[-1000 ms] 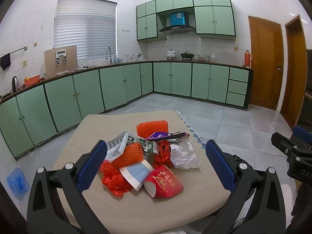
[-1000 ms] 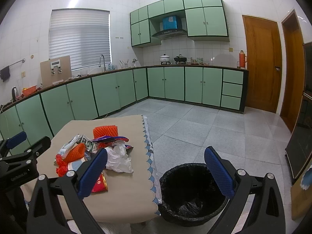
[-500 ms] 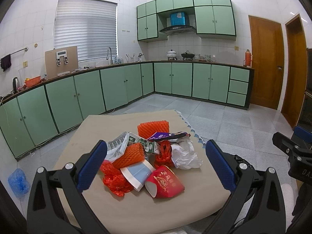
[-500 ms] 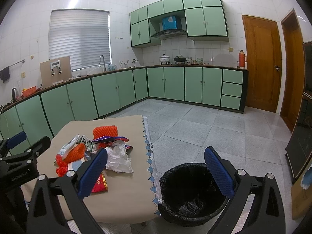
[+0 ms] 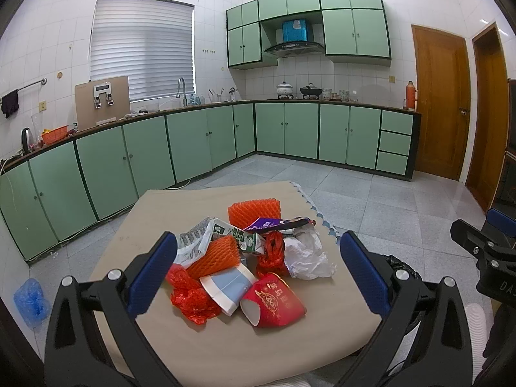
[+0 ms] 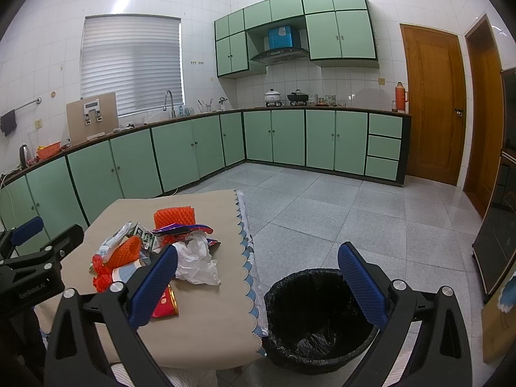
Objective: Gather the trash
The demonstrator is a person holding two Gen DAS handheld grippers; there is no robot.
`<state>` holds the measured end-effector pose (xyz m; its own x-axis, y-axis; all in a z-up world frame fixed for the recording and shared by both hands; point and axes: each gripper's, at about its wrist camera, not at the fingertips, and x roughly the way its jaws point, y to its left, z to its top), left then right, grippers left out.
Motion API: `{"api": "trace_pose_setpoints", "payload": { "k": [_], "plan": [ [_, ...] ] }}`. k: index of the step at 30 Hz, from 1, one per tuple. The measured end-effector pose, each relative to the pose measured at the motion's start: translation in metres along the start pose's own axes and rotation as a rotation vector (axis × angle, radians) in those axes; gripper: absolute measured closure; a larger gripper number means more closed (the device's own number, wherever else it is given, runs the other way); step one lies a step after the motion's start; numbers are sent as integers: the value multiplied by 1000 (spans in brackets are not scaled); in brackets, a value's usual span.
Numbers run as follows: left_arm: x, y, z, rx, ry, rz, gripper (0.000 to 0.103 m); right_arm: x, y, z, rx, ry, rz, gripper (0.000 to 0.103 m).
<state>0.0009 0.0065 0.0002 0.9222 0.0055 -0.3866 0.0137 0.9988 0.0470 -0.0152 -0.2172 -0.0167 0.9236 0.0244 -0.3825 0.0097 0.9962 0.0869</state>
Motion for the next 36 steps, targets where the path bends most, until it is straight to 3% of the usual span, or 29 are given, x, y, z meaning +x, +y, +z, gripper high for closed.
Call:
{"api": "trace_pose_setpoints", "payload": {
  "k": [36],
  "plan": [
    [3,1,-4,-1,6,6,5,5,1,-5,6,5,0,6]
  ]
}}
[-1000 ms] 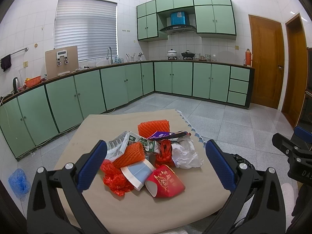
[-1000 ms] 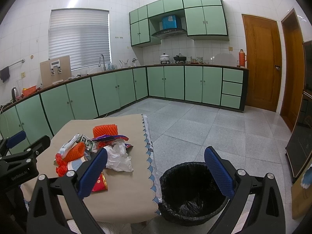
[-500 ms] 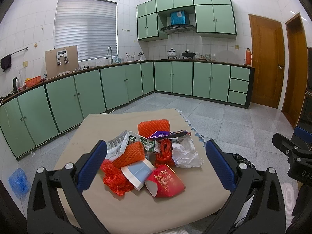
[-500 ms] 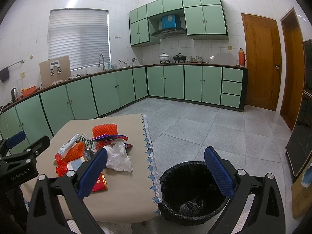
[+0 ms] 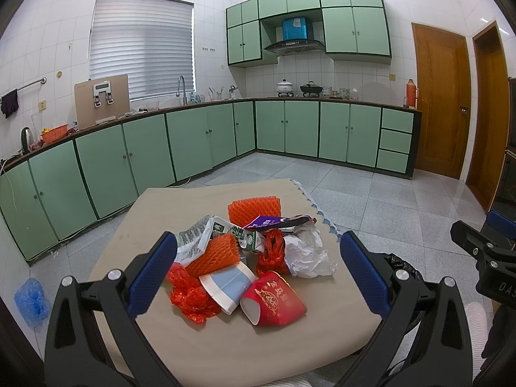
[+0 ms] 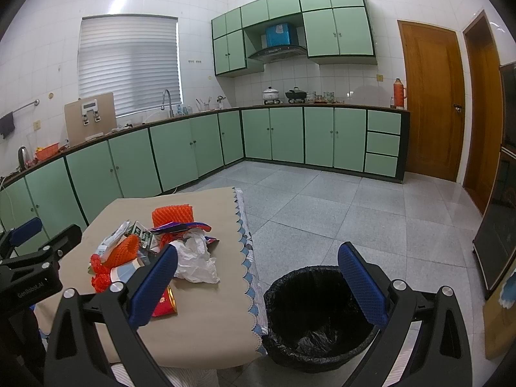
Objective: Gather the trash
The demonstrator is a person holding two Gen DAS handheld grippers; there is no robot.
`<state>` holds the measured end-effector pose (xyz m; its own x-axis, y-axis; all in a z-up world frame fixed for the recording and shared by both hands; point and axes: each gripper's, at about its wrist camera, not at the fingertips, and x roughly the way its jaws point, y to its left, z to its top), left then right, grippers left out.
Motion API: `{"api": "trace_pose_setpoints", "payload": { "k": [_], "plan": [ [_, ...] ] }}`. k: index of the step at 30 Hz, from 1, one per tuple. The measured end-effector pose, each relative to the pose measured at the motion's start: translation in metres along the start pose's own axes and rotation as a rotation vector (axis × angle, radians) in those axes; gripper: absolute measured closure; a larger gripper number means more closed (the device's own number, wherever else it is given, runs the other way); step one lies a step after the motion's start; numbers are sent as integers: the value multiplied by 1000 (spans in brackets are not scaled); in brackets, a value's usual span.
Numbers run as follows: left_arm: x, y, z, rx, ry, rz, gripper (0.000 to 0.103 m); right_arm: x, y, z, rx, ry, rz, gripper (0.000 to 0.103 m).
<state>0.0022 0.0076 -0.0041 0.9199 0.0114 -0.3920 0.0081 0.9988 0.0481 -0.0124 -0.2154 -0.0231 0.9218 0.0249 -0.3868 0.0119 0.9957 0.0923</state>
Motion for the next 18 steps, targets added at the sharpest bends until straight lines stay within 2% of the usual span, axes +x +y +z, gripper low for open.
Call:
{"api": "trace_pose_setpoints", "payload": {
  "k": [7,14,18],
  "plan": [
    [9,5,-7,8,4,17,5,8,-1,-10,-7,8,0,6],
    [33,40,-22,13,11,108,5,35,4,-14,-17,42,20,6],
    [44,62,-36,15,21,151,5,54,16,-15,-34,60,72,6]
  ]
}}
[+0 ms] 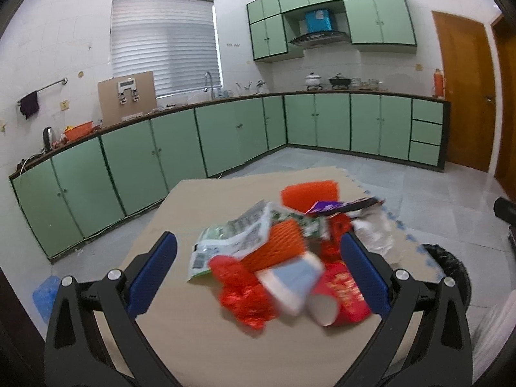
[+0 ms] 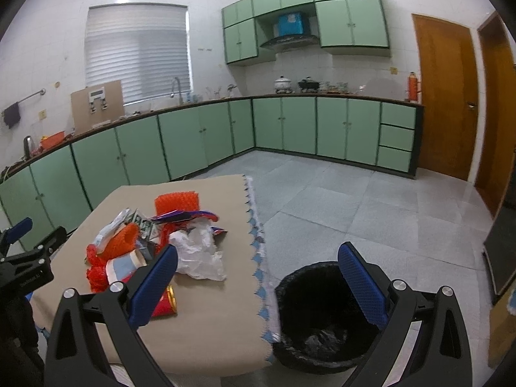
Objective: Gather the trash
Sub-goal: 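Grasp the red mesh bag with the left gripper while the right gripper grasps the white plastic bag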
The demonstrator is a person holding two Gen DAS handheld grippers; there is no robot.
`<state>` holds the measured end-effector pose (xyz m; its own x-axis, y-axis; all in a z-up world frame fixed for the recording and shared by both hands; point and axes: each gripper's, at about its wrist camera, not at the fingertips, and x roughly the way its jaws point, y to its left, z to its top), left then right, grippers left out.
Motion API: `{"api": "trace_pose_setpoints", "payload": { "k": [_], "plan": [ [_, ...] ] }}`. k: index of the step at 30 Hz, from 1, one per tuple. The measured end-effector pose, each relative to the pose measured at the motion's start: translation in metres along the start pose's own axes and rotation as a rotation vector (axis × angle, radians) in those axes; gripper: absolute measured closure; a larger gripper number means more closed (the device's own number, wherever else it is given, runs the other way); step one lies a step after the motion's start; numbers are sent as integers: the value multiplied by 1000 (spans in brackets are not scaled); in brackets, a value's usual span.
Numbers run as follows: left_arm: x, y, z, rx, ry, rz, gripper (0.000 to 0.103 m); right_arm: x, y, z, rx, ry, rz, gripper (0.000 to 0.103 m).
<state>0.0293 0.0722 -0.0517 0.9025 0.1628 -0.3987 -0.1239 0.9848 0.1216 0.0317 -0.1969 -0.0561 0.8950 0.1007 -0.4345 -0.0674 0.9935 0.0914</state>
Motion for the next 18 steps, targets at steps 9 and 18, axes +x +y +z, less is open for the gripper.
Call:
{"api": "trace_pose_setpoints", "payload": {
  "k": [9,18],
  "plan": [
    [31,26,-22,-22,14,19,5,53,33,-5,-72,-7,95,9],
    [59,33,-31,-74,31,16,6,103,49,-8,-68,39,152,14]
  ]
}}
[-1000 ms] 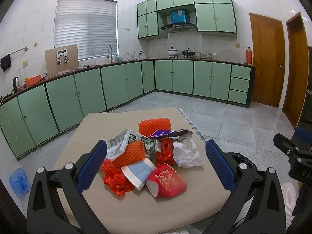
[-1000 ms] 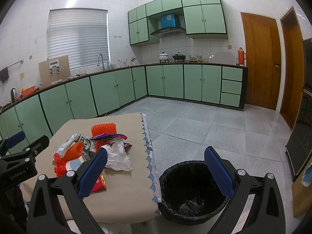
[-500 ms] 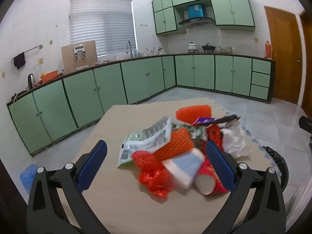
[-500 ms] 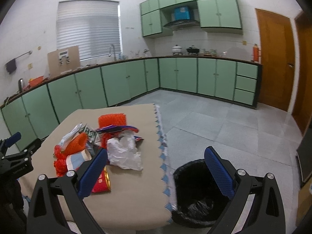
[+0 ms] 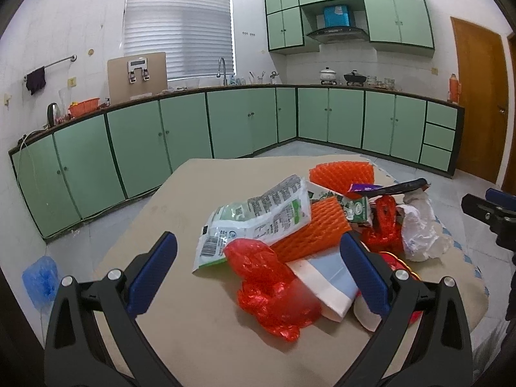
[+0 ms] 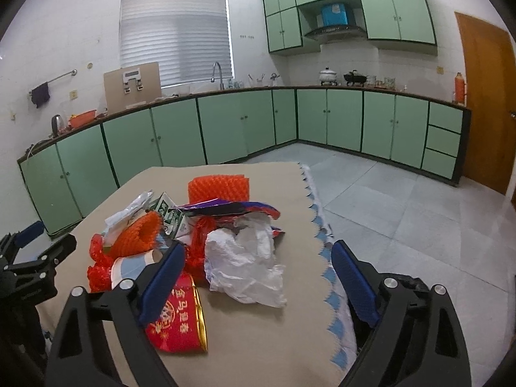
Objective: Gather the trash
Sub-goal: 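Grasp the red mesh bag with the left gripper while the right gripper grasps the white plastic bag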
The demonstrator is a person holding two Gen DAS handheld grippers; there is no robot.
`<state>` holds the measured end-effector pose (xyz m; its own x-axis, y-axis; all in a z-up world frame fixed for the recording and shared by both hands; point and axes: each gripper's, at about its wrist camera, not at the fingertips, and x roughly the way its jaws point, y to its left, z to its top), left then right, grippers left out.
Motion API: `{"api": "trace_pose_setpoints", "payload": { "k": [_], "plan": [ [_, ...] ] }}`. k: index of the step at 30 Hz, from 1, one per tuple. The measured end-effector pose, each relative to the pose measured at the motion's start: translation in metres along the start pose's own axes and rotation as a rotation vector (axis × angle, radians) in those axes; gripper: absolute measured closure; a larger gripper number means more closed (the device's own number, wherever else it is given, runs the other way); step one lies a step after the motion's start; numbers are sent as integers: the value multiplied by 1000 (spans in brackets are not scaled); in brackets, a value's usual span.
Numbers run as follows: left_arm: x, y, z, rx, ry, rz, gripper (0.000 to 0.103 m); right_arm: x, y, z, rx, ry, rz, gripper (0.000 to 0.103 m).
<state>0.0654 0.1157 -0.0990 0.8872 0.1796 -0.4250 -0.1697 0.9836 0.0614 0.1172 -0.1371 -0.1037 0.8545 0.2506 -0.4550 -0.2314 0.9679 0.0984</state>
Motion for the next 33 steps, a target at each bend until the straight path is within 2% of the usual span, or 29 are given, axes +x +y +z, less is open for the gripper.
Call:
{"api": "trace_pose_setpoints", "payload": {
  "k": [4,11,12,13,18,24,29,30,32,33],
  "plan": [
    [9,7,-1,-14,13,6,11,15,2,0,-7,24,-7,15],
    [16,8,-19,-15,84,-23,11,29,2,-14,-12,80,-14,15],
    [18,7,-21,-13,92,-27,14,30,3,-15,-15,84,-13,15],
    [20,6,-23,-14,100,-32,20,32,4,-16,-22,88,-12,15],
    [35,7,-29,-28,159,-61,37,35,9,-20,-45,100,-4,21],
    [45,4,-38,-37,211,-107,58,37,9,-22,-39,108,1,23],
    [43,1,-44,-23,211,-101,73,40,11,-23,-42,115,10,25],
    [42,1,-45,-26,207,-106,84,41,12,-23,-44,117,12,26],
    [41,2,-44,-35,201,-98,90,42,12,-23,-45,120,16,28],
    [40,3,-44,-36,198,-103,99,42,13,-23,-43,121,18,30]
  ]
}}
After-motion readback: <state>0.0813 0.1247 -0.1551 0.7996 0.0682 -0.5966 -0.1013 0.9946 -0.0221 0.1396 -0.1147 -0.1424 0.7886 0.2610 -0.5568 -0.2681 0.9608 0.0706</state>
